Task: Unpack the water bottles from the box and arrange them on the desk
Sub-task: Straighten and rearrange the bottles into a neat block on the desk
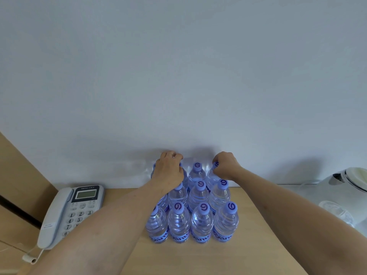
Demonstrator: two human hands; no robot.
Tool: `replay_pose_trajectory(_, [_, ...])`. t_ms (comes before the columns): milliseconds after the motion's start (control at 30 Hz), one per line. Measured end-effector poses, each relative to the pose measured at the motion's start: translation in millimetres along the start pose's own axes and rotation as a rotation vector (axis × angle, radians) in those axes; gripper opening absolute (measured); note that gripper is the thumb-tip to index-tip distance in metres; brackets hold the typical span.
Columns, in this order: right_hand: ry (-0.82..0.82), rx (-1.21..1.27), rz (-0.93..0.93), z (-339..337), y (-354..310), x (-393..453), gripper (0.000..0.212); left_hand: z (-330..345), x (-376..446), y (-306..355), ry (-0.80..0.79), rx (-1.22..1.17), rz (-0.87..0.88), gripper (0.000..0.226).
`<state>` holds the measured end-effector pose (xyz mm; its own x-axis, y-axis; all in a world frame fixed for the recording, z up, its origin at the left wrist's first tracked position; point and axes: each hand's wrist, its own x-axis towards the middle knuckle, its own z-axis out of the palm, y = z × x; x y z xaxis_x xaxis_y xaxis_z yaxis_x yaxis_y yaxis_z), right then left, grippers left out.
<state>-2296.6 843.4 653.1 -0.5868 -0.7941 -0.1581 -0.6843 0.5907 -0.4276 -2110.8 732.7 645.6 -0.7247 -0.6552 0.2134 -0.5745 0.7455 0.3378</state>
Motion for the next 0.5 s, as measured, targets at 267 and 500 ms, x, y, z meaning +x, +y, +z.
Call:
replay_pose_trajectory(267, [0.020,0.010,-0.073,-1,12,-1,0.034,3,-1,1,-0.017,0.014,-0.003,0.035])
replay_pose_trajectory(500, [0.103,-0.099,0.035,2,8,-3,0.049,0,-2,1,-0.014,0.002,0.003,0.035])
